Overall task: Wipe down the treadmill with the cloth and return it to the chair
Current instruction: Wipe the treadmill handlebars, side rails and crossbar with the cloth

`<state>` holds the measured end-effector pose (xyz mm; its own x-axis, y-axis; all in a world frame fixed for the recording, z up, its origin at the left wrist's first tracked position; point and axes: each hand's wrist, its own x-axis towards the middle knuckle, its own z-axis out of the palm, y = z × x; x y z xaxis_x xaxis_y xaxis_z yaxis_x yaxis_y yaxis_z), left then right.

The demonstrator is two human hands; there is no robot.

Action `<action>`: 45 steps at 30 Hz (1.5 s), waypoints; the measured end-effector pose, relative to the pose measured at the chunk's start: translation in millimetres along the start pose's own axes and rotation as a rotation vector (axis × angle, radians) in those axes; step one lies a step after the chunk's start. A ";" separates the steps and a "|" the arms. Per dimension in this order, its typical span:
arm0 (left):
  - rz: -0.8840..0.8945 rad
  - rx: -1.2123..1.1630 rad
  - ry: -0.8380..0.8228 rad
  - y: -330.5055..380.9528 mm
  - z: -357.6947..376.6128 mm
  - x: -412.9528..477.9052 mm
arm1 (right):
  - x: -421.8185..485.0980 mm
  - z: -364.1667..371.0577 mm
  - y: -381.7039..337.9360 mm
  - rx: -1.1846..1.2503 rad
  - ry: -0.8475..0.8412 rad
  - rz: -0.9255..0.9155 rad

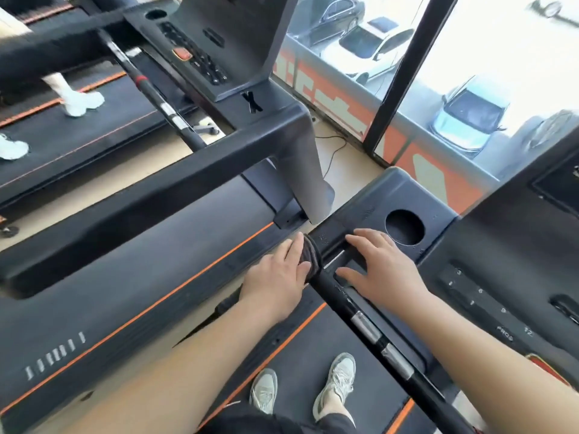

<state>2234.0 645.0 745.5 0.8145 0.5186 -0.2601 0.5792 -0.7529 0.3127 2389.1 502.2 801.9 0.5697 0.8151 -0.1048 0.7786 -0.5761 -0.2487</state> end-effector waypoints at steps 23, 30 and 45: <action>0.265 0.034 0.021 5.2 -11.2 17.8 | 6.4 -10.7 -20.3 -0.089 -0.195 0.223; 0.280 0.232 0.039 -3.4 16.7 -15.4 | 8.6 -11.7 -12.9 -0.101 -0.202 0.187; 0.310 0.176 0.028 11.4 14.8 24.5 | -7.4 -3.1 18.9 0.308 -0.041 0.182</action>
<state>2260.0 643.2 729.2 0.9527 0.2633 -0.1517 0.2914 -0.9333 0.2097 2400.4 485.1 801.0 0.6759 0.7061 -0.2110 0.5459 -0.6721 -0.5003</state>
